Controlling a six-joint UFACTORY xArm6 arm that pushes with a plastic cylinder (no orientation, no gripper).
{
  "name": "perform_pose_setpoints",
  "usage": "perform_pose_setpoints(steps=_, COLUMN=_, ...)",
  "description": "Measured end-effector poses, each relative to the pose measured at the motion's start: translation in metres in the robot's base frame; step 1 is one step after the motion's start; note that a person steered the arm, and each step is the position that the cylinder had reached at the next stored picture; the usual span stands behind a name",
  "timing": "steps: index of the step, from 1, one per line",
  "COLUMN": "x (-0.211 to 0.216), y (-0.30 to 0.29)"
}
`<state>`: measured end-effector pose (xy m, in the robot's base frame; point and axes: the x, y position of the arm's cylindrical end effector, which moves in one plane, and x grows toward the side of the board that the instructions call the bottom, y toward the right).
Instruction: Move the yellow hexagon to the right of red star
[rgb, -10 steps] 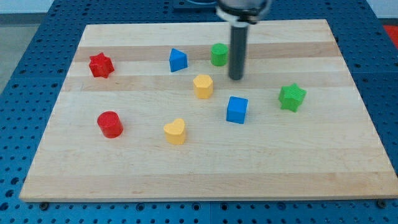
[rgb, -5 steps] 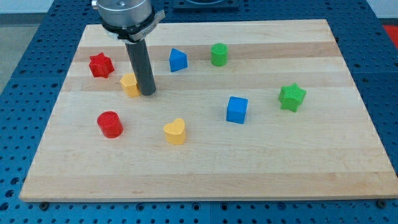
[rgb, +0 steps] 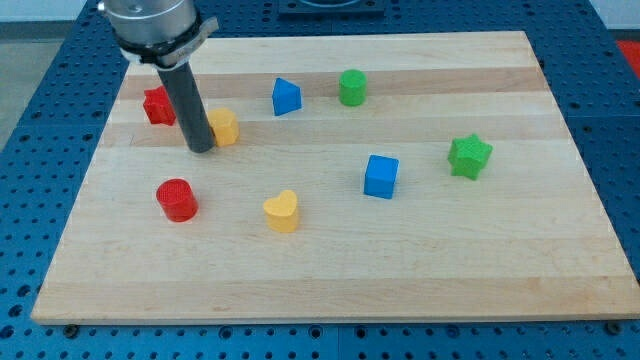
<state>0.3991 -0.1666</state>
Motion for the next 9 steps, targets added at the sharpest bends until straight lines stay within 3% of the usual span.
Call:
perform_pose_setpoints(steps=1, x=0.010, y=0.003)
perform_pose_setpoints(steps=3, x=0.019, y=0.074)
perform_pose_setpoints(steps=5, x=-0.012, y=0.047)
perform_pose_setpoints(steps=7, x=0.014, y=0.041)
perform_pose_setpoints(steps=9, x=-0.014, y=0.038)
